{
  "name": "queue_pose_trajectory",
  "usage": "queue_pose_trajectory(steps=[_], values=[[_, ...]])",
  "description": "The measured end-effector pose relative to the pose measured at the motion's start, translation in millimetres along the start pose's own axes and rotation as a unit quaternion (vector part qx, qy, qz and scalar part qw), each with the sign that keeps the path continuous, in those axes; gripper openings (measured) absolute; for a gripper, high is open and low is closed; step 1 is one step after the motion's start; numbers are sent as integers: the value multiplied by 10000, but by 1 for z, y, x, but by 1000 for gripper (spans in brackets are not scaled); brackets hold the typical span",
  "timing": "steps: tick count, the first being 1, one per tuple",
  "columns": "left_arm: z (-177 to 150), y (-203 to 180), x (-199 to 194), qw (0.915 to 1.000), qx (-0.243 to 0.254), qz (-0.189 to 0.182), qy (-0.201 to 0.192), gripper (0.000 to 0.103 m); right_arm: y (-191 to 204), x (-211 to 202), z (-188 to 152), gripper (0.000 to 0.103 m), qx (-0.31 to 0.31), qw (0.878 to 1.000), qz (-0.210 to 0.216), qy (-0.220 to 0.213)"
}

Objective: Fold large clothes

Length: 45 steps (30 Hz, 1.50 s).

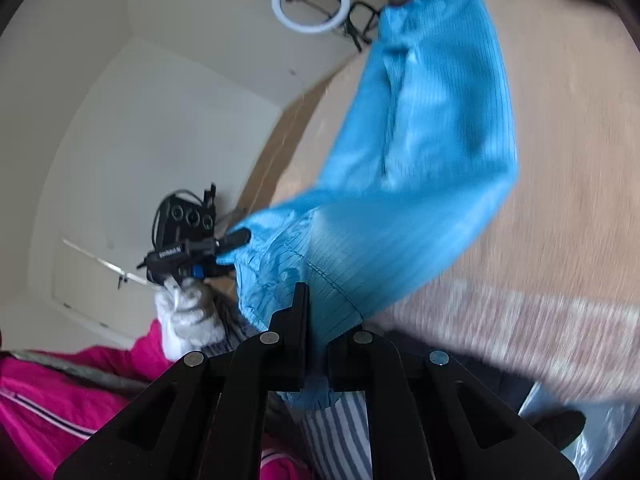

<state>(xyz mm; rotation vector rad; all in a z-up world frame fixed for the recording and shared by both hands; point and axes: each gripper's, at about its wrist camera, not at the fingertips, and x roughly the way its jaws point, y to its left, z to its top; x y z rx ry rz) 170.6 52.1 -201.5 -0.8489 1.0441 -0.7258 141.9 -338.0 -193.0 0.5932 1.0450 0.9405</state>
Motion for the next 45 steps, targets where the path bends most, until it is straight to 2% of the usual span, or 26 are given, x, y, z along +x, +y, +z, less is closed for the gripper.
queue_pose_trajectory(steps=[4,9,16,21,30,34,35,36,37,38,39,40,43,45], values=[[23,-1,7,9999,33,102,-130,3,2,6,23,5,7,9996,-121,-274],[64,1,22,9993,61,258,-275,3,-3,16,57,5,-184,9982,-502,-258],[115,28,49,9980,-186,436,-413,3,-38,25,104,5,86,9964,-777,-338],[129,52,70,9974,-334,519,-372,3,-61,43,132,5,276,9949,-941,-236],[143,67,80,9955,-487,666,-458,3,-79,43,141,6,613,9920,-1074,-259],[146,66,81,9943,-530,774,-499,4,-81,39,142,10,684,9912,-1082,-326],[147,65,81,9946,-495,765,-504,10,-82,38,143,14,717,9909,-1087,-331],[148,61,80,9944,-410,813,-535,20,-83,36,144,25,744,9909,-1064,-354],[148,59,79,9941,-350,849,-574,28,-83,34,146,45,749,9906,-1075,-391],[149,56,78,9938,-310,860,-633,50,-82,29,147,54,754,9898,-1112,-474],[150,54,76,9930,-292,884,-729,64,-82,27,149,65,761,9896,-1091,-549],[152,53,72,9917,-283,926,-841,65,-82,23,150,69,765,9894,-1044,-652],[157,47,63,9904,-138,940,-1001,65,-78,10,152,69,694,9898,-937,-820],[157,42,58,9880,32,1070,-1109,65,-75,4,151,69,571,9886,-1056,-911]])
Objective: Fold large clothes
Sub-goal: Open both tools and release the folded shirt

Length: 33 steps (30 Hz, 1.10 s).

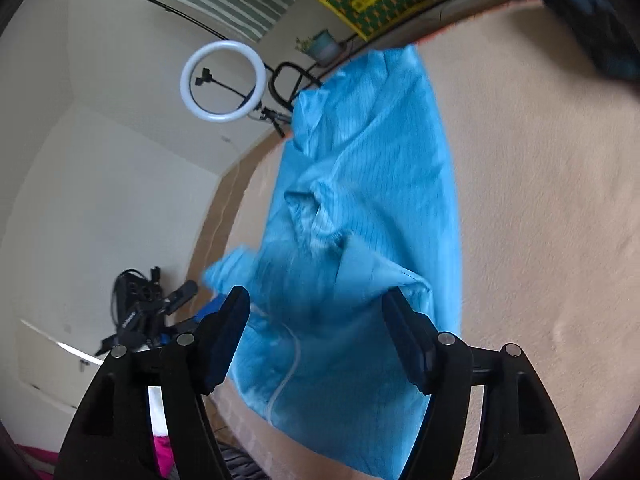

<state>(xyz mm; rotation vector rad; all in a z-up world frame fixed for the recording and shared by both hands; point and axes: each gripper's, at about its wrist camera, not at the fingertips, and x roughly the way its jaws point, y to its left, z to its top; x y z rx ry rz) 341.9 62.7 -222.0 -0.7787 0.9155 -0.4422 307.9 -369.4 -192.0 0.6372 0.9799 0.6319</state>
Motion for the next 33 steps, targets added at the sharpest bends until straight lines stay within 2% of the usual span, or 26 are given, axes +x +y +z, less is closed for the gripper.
queue_pose_trajectory(steps=[3,5,9,14,16,17,18,19,22,23,25,29,31,33], values=[[-1,-1,-9,9991,317,248,-93,65,6,-9,-1,69,-289,9993,-230,-112],[-2,1,-13,9972,565,476,-95,65,12,-12,-5,69,-642,9952,-730,-140],[-9,14,-8,9917,887,925,34,65,12,-2,-15,67,-1039,9852,-1358,78],[-9,23,9,9922,848,886,228,61,6,14,-20,63,-1073,9826,-1484,308],[-6,21,18,9917,902,864,289,43,5,18,-21,54,-1131,9807,-1558,346],[-5,21,24,9907,932,923,347,18,4,20,-21,49,-1139,9801,-1584,367],[-5,22,28,9903,905,981,400,3,3,23,-21,33,-1127,9795,-1615,412],[-5,24,30,9907,833,986,420,3,3,25,-22,17,-1117,9791,-1638,451],[-2,31,25,9937,558,945,219,2,3,27,-24,8,-1180,9771,-1706,478],[0,34,26,9906,623,1204,158,2,2,27,-24,7,-1239,9743,-1820,478],[0,40,28,9884,608,1391,108,2,-5,31,-24,7,-1194,9679,-2146,545],[-1,41,26,9895,490,1362,29,4,1,28,-24,9,-1298,9657,-2170,586],[-1,30,17,9871,697,1437,-129,5,9,20,-22,9,-1425,9643,-2188,445],[-2,18,11,9866,889,1355,-211,5,14,12,-22,9,-1491,9645,-2160,288]])
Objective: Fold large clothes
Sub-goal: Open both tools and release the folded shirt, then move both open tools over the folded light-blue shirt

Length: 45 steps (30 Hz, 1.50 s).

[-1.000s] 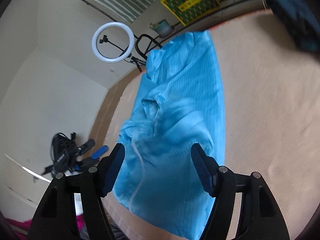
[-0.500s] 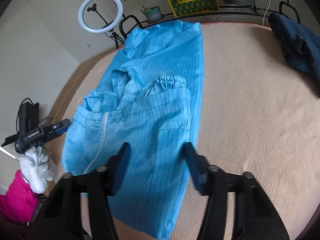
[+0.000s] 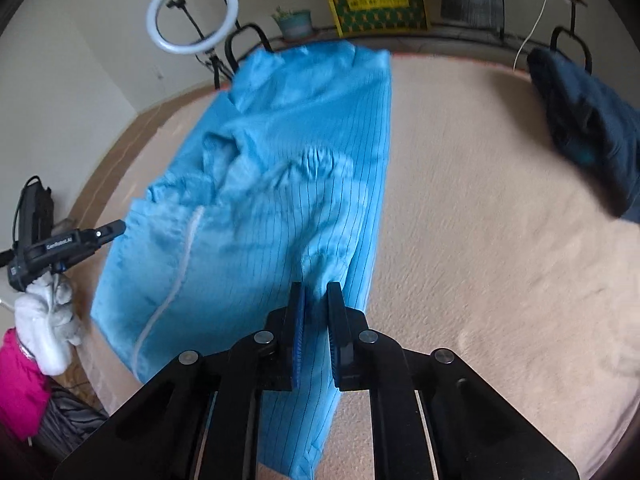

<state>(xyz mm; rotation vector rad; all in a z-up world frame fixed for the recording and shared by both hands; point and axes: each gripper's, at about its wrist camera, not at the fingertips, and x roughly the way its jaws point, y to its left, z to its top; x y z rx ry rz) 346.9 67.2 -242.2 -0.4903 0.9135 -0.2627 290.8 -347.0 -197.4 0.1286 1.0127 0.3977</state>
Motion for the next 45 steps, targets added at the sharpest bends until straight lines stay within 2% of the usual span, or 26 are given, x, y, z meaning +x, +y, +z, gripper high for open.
queue_pose_trajectory(steps=[4,7,11,14,15,18,20,22,26,29,32,36,38,39,40,44,45], values=[[-5,-29,-7,9973,646,-332,73,5,13,-15,-3,9,-268,9985,265,-395],[-11,-41,6,9958,760,-427,263,5,25,-11,-6,9,-429,9964,334,-647],[-13,-45,33,9949,737,-343,593,5,39,10,0,9,-635,9965,354,-401],[-15,-38,50,9946,803,110,655,5,34,31,5,9,-695,9971,-276,-109],[-16,-34,53,9946,782,166,669,5,25,40,6,5,-549,9971,-529,69],[-17,-28,53,9949,777,157,628,5,7,41,6,4,-77,9994,-246,239],[-16,-29,45,9950,801,217,559,5,10,32,7,9,-170,9993,-259,195],[-12,-30,30,9964,741,173,382,5,13,14,9,9,-281,9993,-229,-69],[-5,-30,0,9974,720,26,81,5,-2,-31,14,9,1,9978,19,-666],[-10,-34,-19,9967,813,-51,-9,5,-8,-49,6,9,34,9968,54,-797],[-24,-39,-29,9949,983,-202,123,5,-6,-52,-16,9,-29,9975,434,-565],[-53,-42,-30,9916,1155,-381,437,5,-6,-42,-53,10,-104,9975,687,-81],[-64,-45,-24,9894,1301,-270,595,5,-12,-42,-66,22,-42,9963,856,27],[-68,-47,-22,9889,1311,-281,644,5,-18,-40,-71,40,81,9956,924,91],[-70,-49,-19,9885,1305,-324,695,5,-22,-40,-74,49,191,9951,960,110],[-73,-61,-7,9857,1469,-252,789,5,-31,-33,-73,49,370,9900,1360,104],[-74,-62,-4,9858,1451,-230,811,5,-30,-27,-70,44,302,9889,1440,187]])
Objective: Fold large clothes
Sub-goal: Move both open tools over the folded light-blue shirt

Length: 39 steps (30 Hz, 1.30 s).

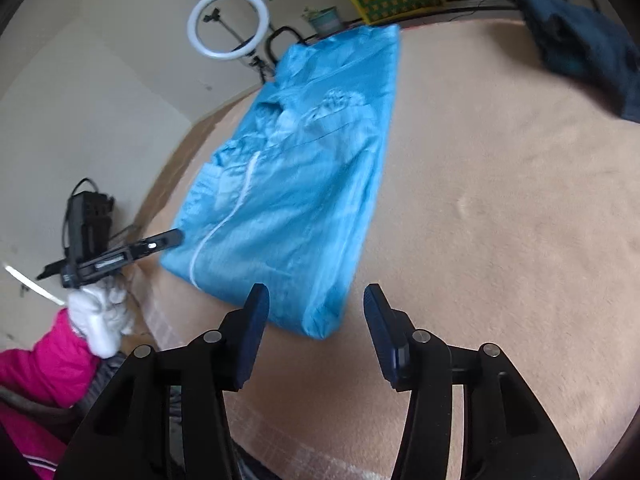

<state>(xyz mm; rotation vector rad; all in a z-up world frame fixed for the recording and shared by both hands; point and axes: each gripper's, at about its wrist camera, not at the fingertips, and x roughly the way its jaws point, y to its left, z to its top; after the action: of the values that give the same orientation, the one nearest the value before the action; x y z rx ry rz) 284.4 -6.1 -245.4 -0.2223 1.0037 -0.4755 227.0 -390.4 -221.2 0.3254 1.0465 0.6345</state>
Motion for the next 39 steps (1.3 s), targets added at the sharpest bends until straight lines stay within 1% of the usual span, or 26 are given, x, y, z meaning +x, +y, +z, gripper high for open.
queue_pose_trajectory(steps=[1,2,3,4,7,9,10,12,14,15,17,18,20,21,22,25,28,30,31,32,34,37,39], values=[[1,0,5,10000,-23,1,39,5,0,5,2,34,-46,10000,25,76],[2,1,9,10000,-48,27,72,5,-1,12,4,28,-53,9998,119,150],[1,2,13,9999,-73,52,94,5,-3,16,6,18,4,9993,325,207],[1,2,16,9998,-88,78,129,5,-3,19,9,16,68,9985,504,184],[1,8,21,9997,-156,113,179,5,-3,13,15,16,145,9951,978,-28],[1,10,24,9995,-211,117,202,5,-1,9,18,17,105,9929,1179,-85],[1,12,25,9994,-245,113,209,5,0,9,19,20,30,9934,1142,-113],[1,14,27,9994,-272,90,211,5,-1,16,19,25,46,9924,1230,-9],[2,14,28,9993,-297,86,202,5,-4,22,17,35,36,9927,1192,161],[3,14,28,9993,-293,91,201,5,-7,29,14,44,66,9926,1171,324],[3,14,29,9994,-273,105,203,5,-13,34,6,45,118,9927,1089,502],[3,14,30,9994,-264,108,200,5,-15,33,3,44,130,9922,1142,480],[4,14,31,9994,-260,116,194,5,-16,27,-2,20,140,9908,1263,472],[4,15,31,9994,-265,124,192,5,-15,24,-5,9,79,9902,1292,520],[5,15,31,9993,-281,124,190,5,-14,22,-7,7,31,9908,1244,526],[5,15,32,9994,-257,141,189,5,-10,15,-15,4,-97,9928,1084,497],[6,13,33,9996,-160,162,179,5,-12,21,-18,4,-84,9955,657,673],[6,14,32,9996,-167,165,177,5,-15,8,-18,4,-40,9975,297,648],[6,14,30,9995,-195,175,178,5,-13,1,-16,6,-119,9983,36,576],[6,14,28,9995,-217,182,168,5,-14,-7,-14,6,-160,9986,-96,493],[9,12,17,9996,-244,157,52,5,-6,-25,-10,6,-293,9992,-181,216],[22,5,-10,9993,-232,43,-293,5,15,-38,-3,6,-582,9970,-498,-69],[36,1,-29,9983,-205,-30,-536,5,32,-43,3,6,-758,9933,-818,-290]])
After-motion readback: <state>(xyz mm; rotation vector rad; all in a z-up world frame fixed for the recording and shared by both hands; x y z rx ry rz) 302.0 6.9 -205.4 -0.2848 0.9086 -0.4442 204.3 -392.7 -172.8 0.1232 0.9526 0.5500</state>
